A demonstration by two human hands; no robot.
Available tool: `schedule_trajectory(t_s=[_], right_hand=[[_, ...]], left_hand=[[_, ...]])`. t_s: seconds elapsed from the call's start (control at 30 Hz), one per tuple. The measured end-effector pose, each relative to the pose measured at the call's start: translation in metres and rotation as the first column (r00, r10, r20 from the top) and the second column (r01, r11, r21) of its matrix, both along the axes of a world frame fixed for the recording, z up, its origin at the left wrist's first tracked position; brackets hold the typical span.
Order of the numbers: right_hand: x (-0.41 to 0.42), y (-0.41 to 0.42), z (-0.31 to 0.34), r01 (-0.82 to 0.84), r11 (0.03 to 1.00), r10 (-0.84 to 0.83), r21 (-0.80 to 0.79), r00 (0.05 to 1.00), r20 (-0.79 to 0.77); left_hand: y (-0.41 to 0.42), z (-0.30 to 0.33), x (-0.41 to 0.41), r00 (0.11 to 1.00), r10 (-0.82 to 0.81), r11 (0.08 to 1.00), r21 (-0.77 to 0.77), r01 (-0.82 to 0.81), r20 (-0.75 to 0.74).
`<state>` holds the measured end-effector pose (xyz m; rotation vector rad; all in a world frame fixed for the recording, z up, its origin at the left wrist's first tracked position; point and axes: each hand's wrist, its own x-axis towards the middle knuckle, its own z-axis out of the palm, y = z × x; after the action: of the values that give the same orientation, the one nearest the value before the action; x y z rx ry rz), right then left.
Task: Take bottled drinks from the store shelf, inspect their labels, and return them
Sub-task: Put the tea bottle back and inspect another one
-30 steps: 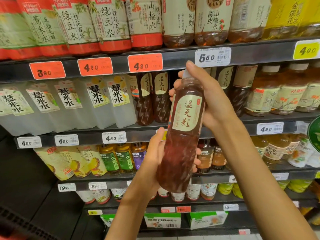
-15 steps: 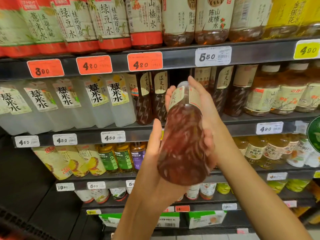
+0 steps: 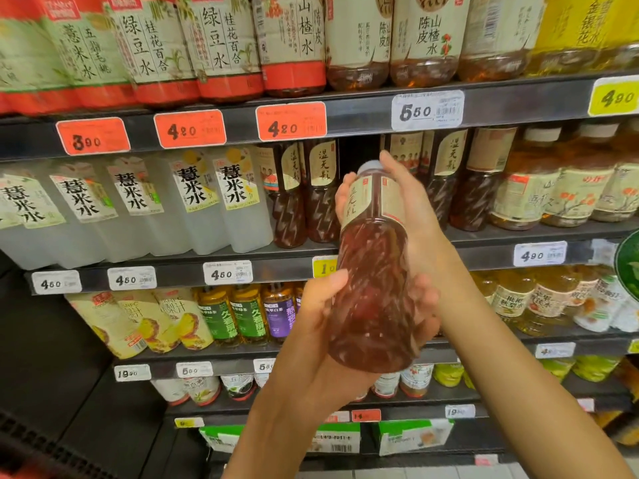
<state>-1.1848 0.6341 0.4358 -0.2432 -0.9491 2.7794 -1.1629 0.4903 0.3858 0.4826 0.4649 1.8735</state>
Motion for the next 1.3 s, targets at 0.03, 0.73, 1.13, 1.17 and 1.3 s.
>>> schedule_trajectory(t_s=[0.03,0.73,1.13,1.17,1.3], right_hand=[[-0.002,0.002,0.001,-0.035,0.999,0.035,-0.004,0.998,-0.043],[0.023,-0.010,0.008,0.292,0.667,0.004,0.685,0.919,-0.395],[0.027,-0.009,-0.003,0.220,0.616,0.203,0.757,0.884,-0.421],[0.025,-0.008,-0.001,0.184,0.667,0.243,0.722,0.862,-0.444],[0.017,-0.007,0.008,-0.045,0.807,0.421,0.588,0.743,-0.521]], left_hand=[[-0.004,-0.001,-0.003,0.996,0.019,0.999,-0.039,-0.023,-0.086],[0.012,-0.040,-0.029,0.246,0.433,0.608,0.079,-0.790,-0.867],[0.003,-0.035,-0.043,0.221,0.346,0.628,0.050,-0.777,-0.912],[-0.001,-0.032,-0.044,0.246,0.312,0.679,0.034,-0.734,-0.918],[-0.008,-0.024,-0.042,0.373,0.193,0.852,-0.033,-0.522,-0.908]])
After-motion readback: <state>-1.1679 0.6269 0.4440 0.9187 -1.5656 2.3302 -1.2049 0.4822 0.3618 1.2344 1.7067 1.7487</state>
